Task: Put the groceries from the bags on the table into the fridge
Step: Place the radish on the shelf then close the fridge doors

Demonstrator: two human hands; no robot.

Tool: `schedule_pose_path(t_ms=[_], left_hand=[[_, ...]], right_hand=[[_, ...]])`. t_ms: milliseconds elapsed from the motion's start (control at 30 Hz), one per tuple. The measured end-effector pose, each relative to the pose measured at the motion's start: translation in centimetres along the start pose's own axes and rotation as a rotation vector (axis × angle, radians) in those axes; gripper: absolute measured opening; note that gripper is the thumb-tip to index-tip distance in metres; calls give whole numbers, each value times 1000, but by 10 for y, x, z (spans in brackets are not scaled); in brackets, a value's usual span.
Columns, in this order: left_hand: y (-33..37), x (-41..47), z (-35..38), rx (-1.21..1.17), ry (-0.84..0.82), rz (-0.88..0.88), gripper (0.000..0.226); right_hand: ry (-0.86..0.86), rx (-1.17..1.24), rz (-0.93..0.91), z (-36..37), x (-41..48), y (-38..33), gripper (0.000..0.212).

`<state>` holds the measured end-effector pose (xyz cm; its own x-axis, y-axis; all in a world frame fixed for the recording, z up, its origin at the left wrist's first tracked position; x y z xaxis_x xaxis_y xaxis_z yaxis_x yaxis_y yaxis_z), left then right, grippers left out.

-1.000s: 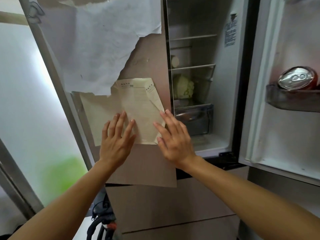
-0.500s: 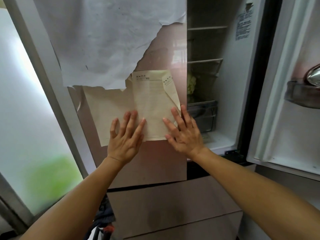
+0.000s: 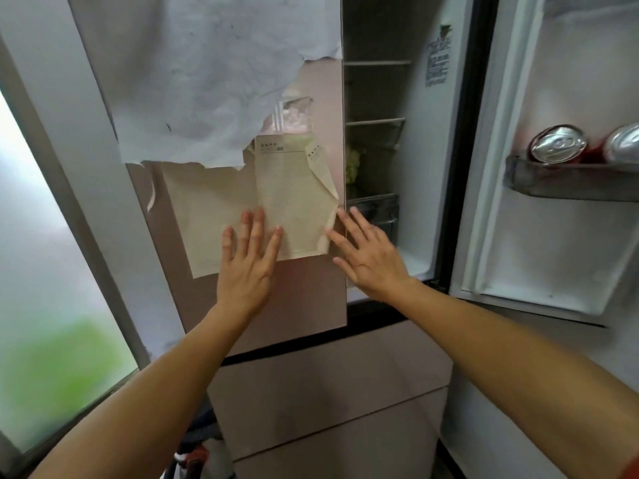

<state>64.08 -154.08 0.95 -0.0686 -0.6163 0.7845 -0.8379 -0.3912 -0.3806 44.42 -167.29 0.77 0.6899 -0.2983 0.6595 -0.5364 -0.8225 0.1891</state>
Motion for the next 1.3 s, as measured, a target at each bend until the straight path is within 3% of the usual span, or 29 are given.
schedule_pose_path(t_ms=[167,367,533,667,800,967,1300], left_hand=[[83,0,-39,-137,-31,123,54],[228,41,-106,-531,23,223,40],[334,110,-170,-649,220,224,44],[386,163,-190,-595,177,120,58],[403,189,-184,-525,34,18,64],[393,195,-184,-461,29,48,63],[343,188,-188,-589,100,73,51]], right_hand=[[16,58,147,-44,-79,59,48],[151,30,279,-120,-200,141,35],[197,-6,444,-176,-264,214,35],[142,43,657,-195,-280,268,37],[12,173,821,-195,-274,303,56],[-68,517,1061,-183,-248,332,81],[134,548,1007,-170,-250,287,80]])
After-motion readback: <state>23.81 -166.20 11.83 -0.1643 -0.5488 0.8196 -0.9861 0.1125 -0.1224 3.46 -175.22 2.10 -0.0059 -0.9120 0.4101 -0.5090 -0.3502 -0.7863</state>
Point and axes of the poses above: each hand's wrist, its own x-axis towards the middle knuckle, its own z-axis out of the palm, y = z × x, the point moved 2 cm from there along x, towards the middle knuckle, and after that the axes turned 6 degrees about x, right-handed, at the moved point
